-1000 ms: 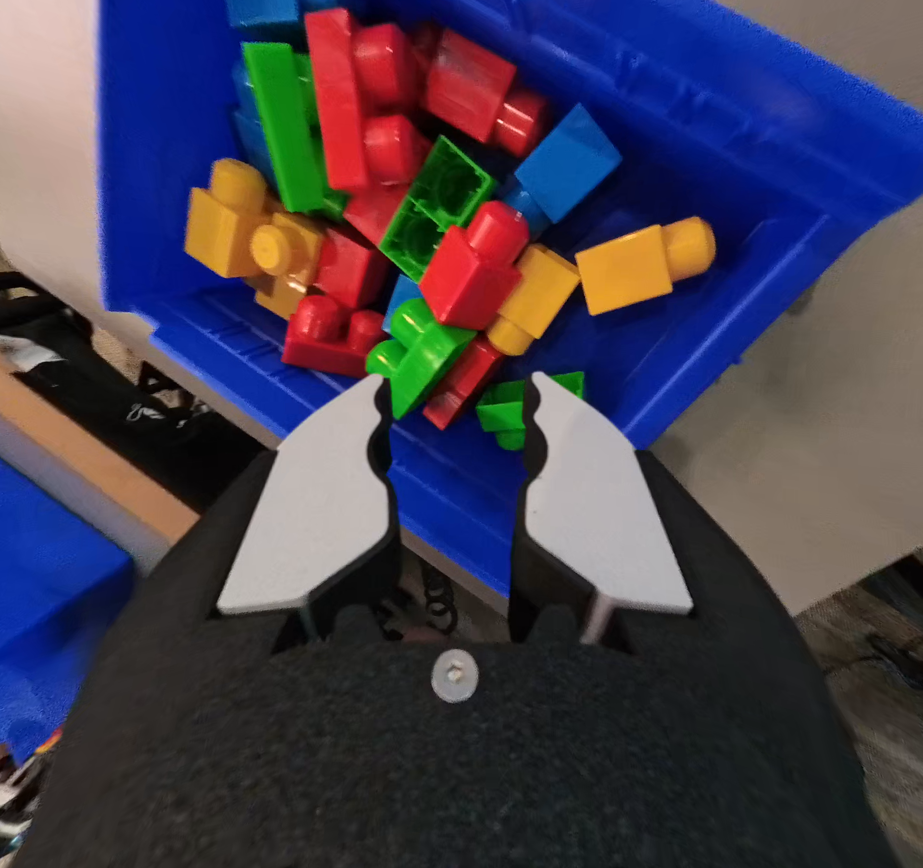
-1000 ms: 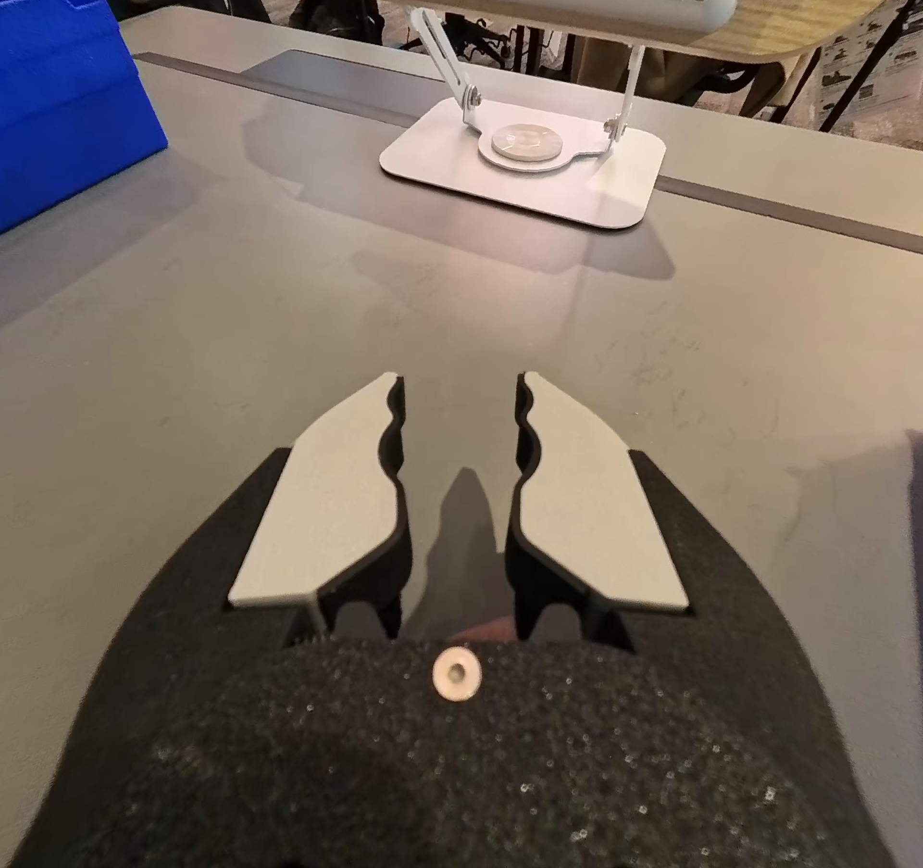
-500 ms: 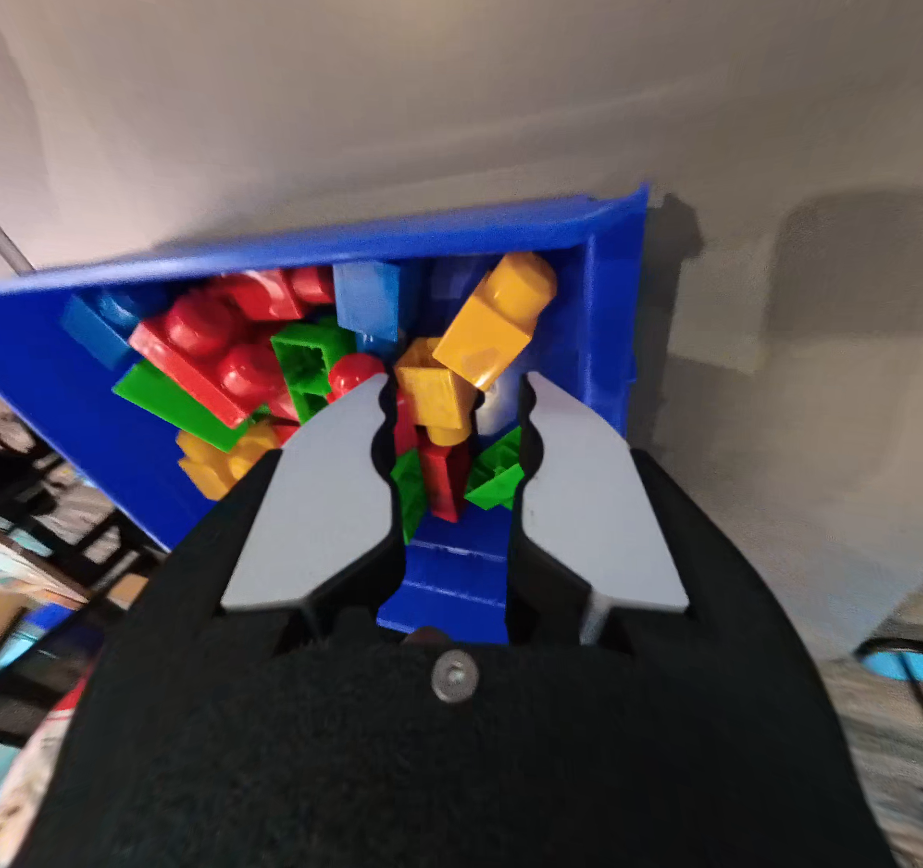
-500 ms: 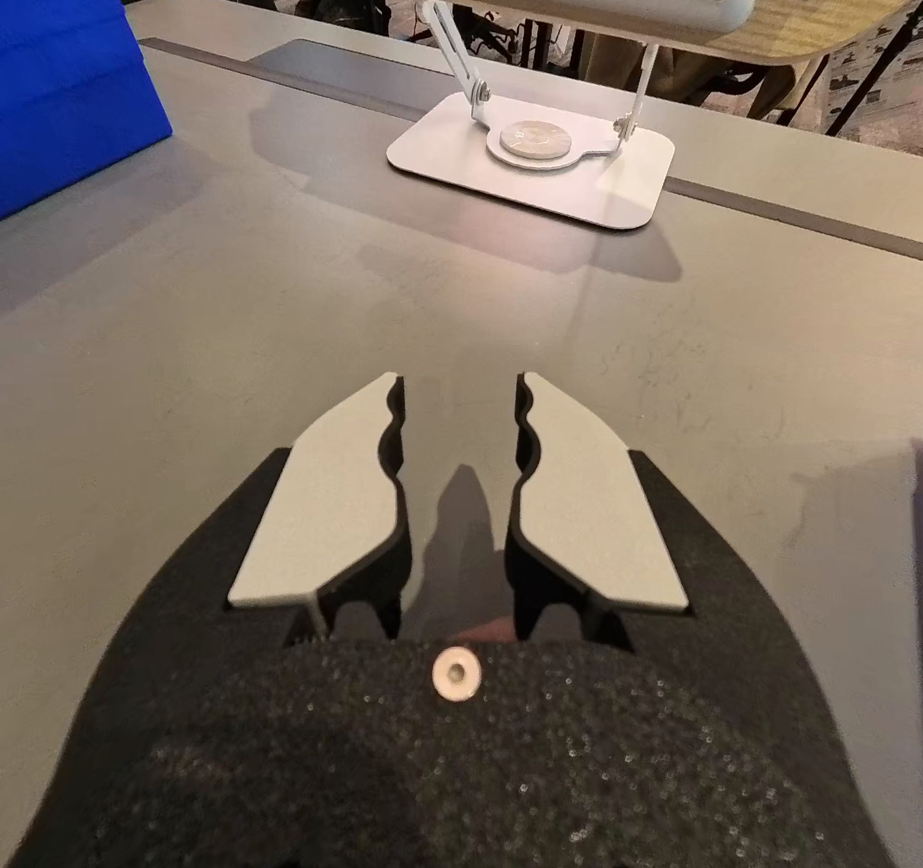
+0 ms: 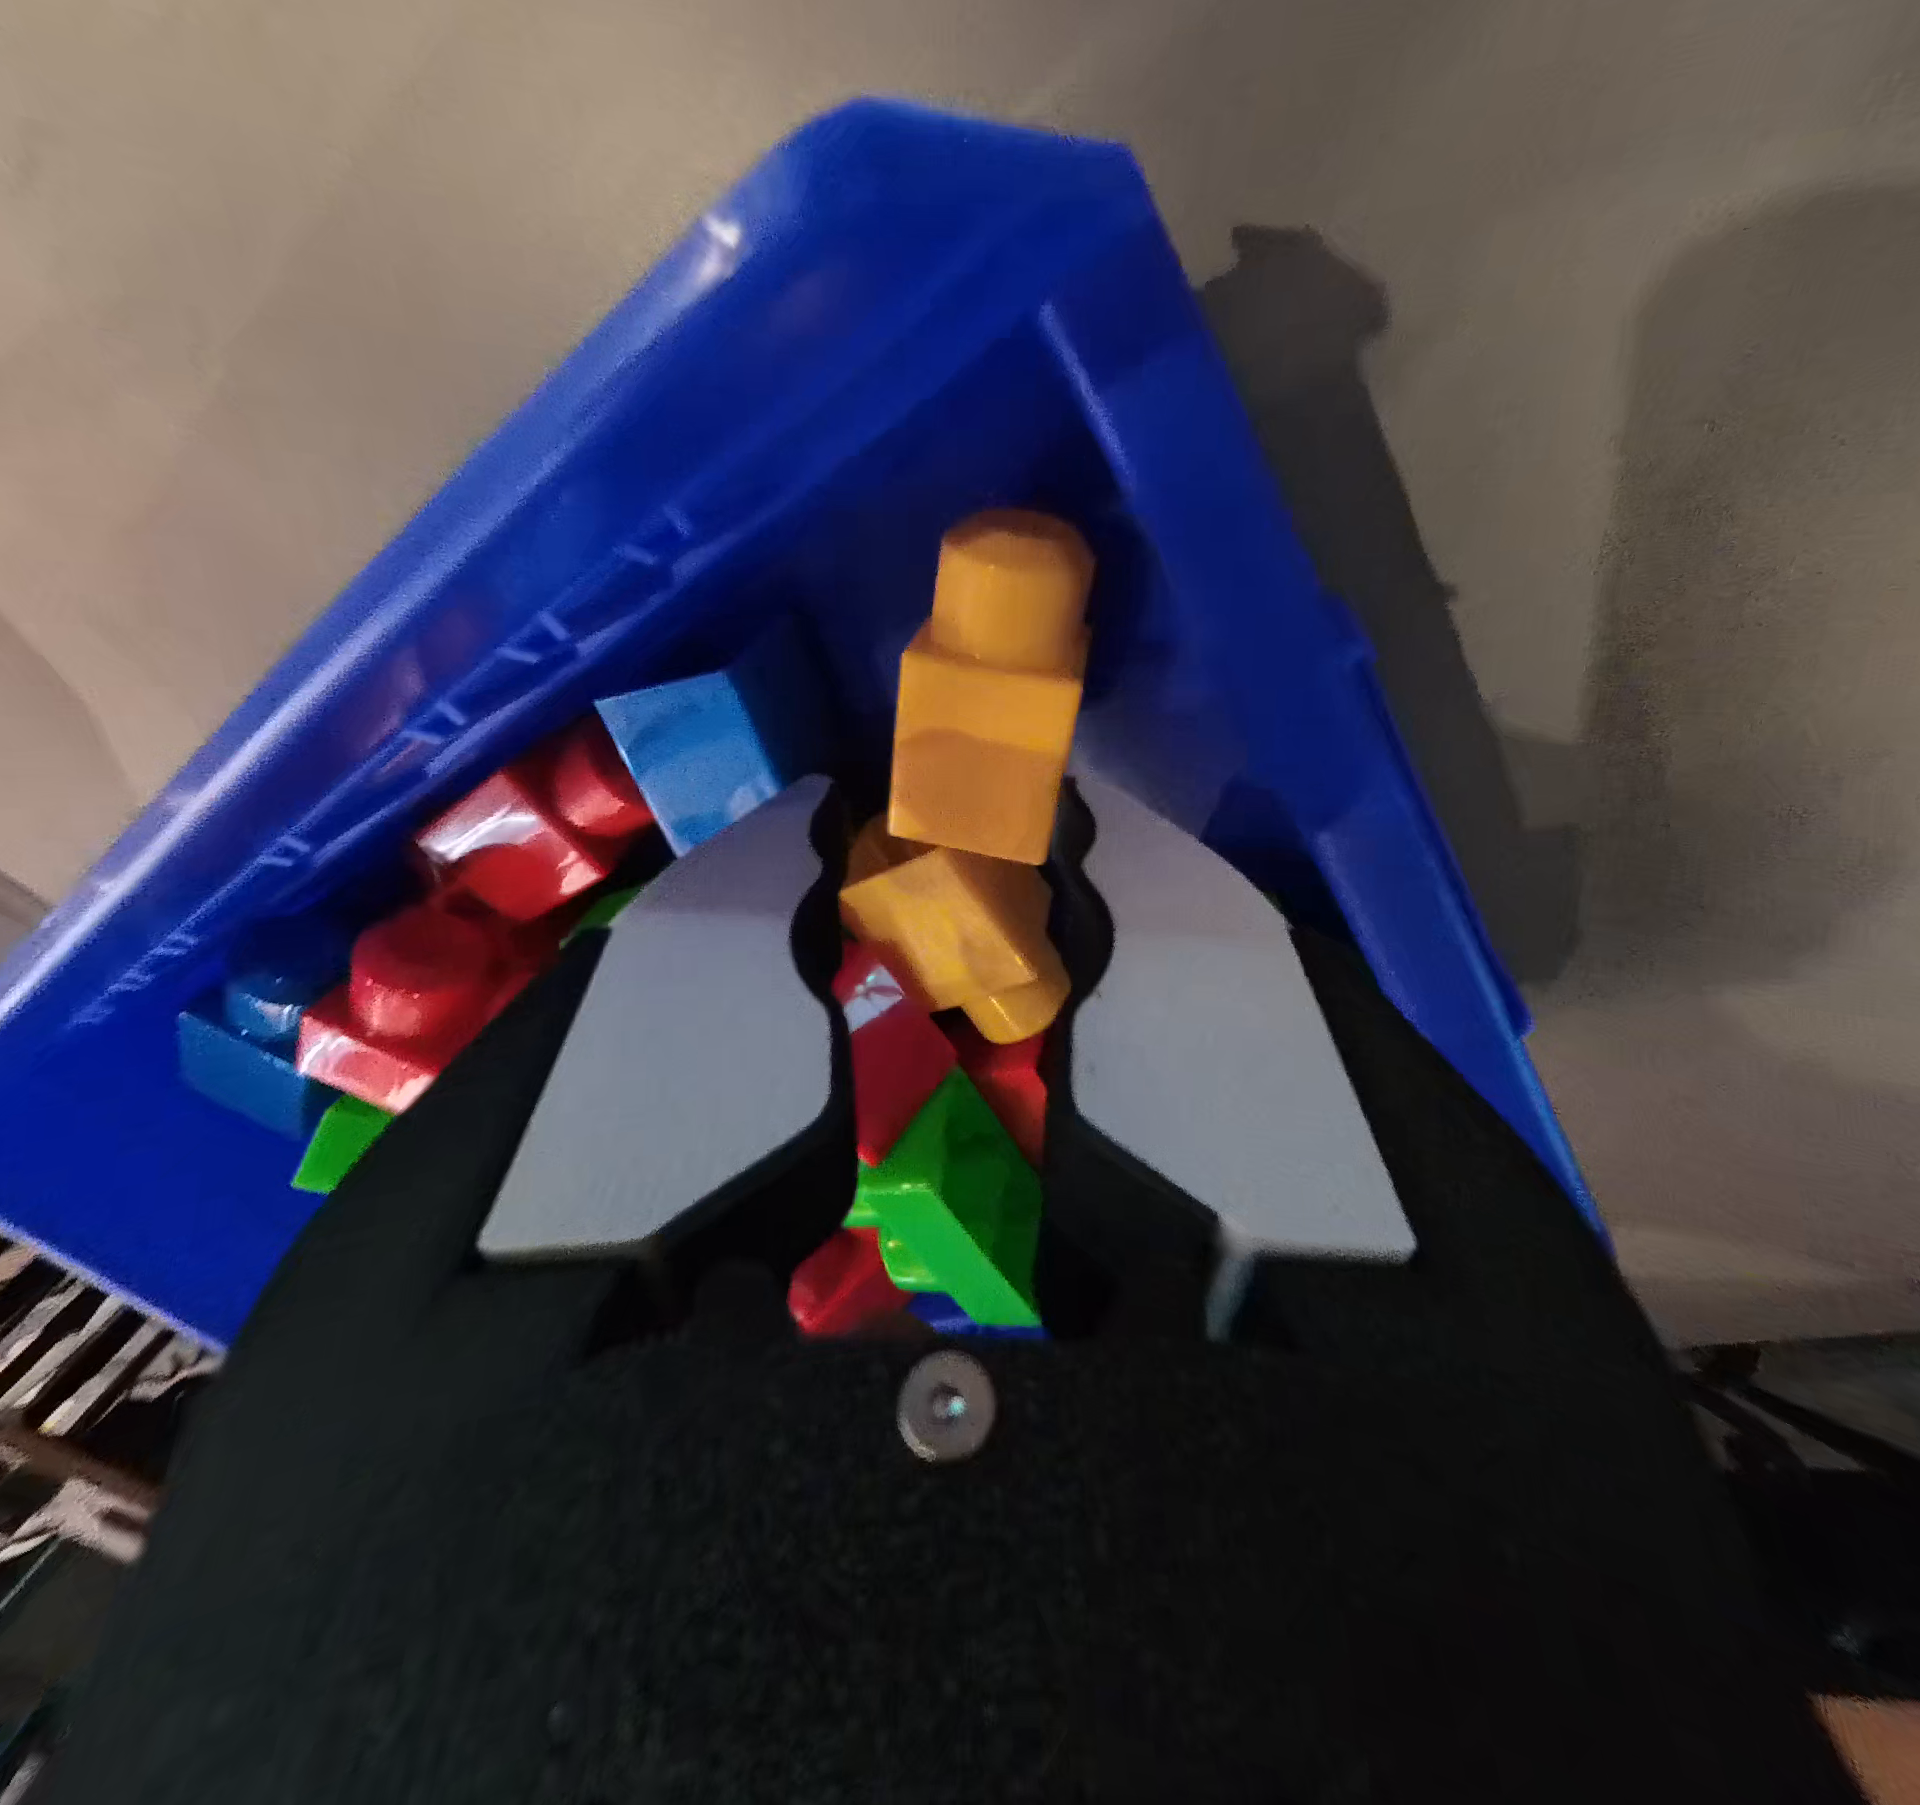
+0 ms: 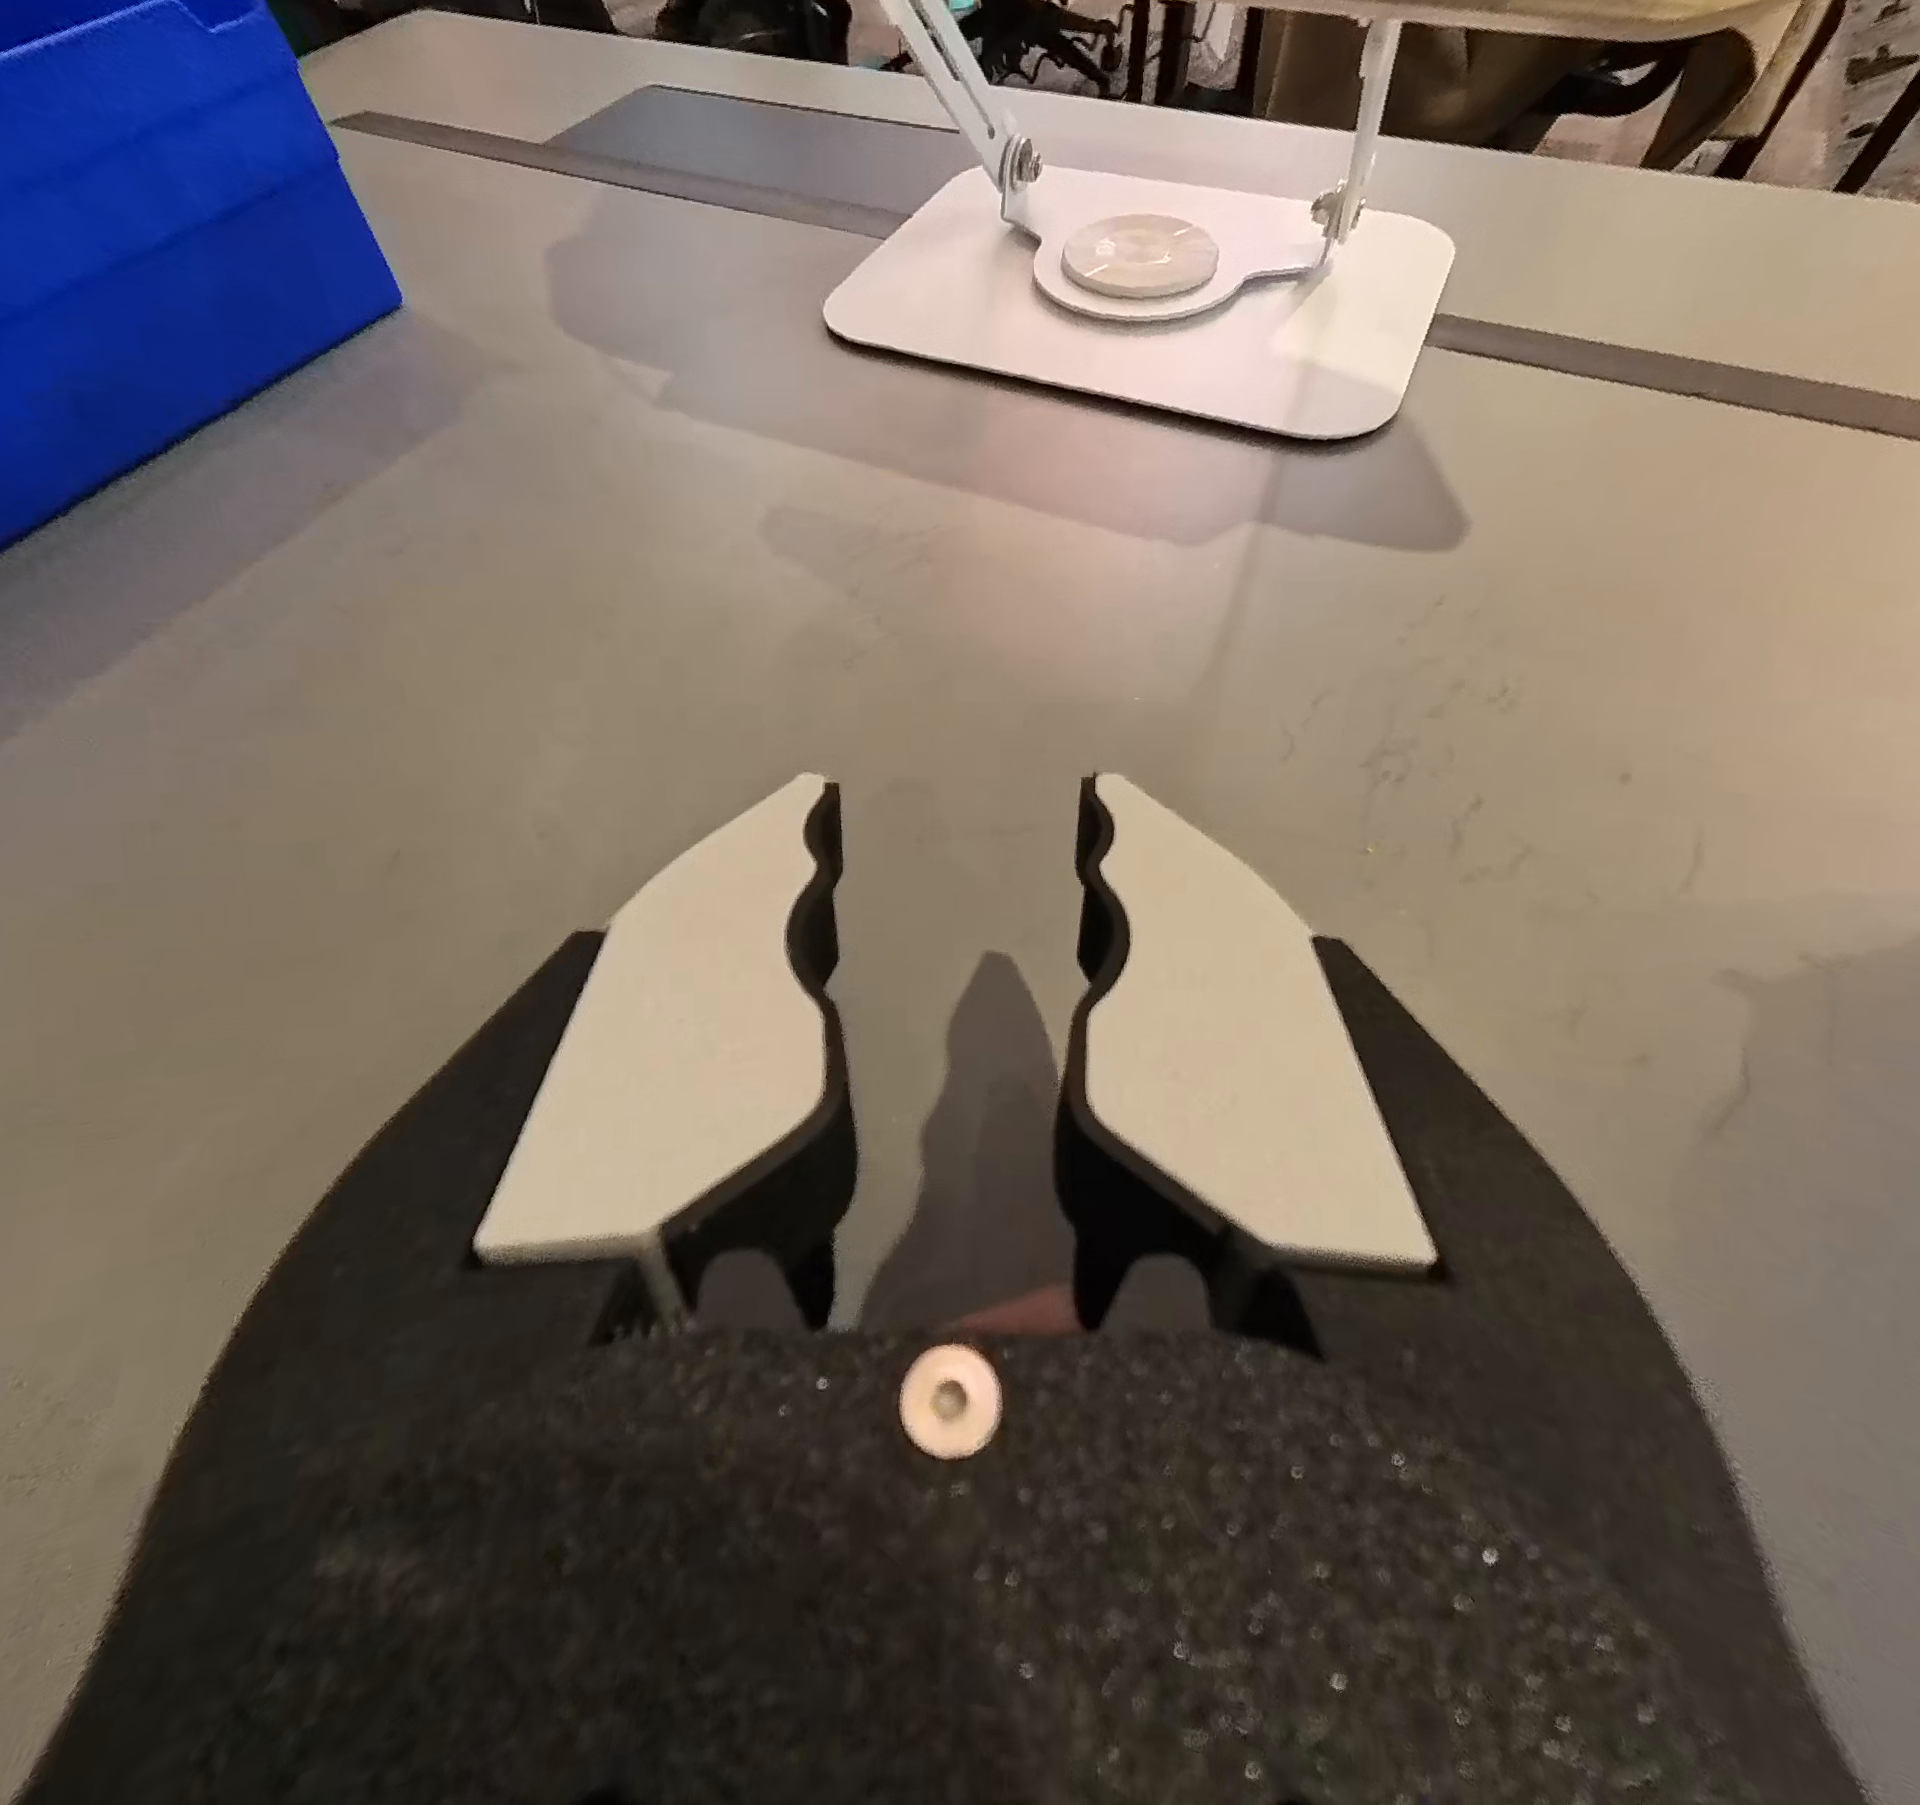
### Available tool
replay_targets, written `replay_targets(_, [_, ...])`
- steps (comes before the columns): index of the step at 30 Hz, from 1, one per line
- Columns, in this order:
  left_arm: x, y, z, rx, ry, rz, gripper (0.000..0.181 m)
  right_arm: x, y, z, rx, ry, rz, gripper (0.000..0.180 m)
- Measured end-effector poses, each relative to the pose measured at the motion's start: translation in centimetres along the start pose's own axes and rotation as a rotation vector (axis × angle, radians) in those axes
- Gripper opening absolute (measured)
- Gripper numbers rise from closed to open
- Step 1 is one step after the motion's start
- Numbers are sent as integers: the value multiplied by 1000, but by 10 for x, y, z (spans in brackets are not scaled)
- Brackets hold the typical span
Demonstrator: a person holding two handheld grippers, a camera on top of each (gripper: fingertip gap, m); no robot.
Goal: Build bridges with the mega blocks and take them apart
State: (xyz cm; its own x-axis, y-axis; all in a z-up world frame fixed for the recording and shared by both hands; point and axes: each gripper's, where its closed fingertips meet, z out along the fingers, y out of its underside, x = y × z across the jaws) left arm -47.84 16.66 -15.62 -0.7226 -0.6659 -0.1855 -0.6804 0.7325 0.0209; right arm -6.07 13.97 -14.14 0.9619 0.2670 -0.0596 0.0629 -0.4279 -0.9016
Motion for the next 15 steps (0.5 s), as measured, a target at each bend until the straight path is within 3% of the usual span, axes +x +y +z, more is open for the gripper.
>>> replay_targets(7, [5, -4, 16, 24, 132, 57, 38, -1, 1, 1, -10, -7, 0, 44])
replay_targets(10, [13, 5, 32, -53, 182, 157, 36, -1, 2, 2, -18, -14, 4, 44])
replay_targets(12, [17, 6, 29, -82, 253, 84, 37, -1, 2, 2, -15, -20, 14, 44])
replay_targets(15, [22, 13, 26, -113, 225, 61, 36, -1, 1, 1, -8, -28, 23, 44])
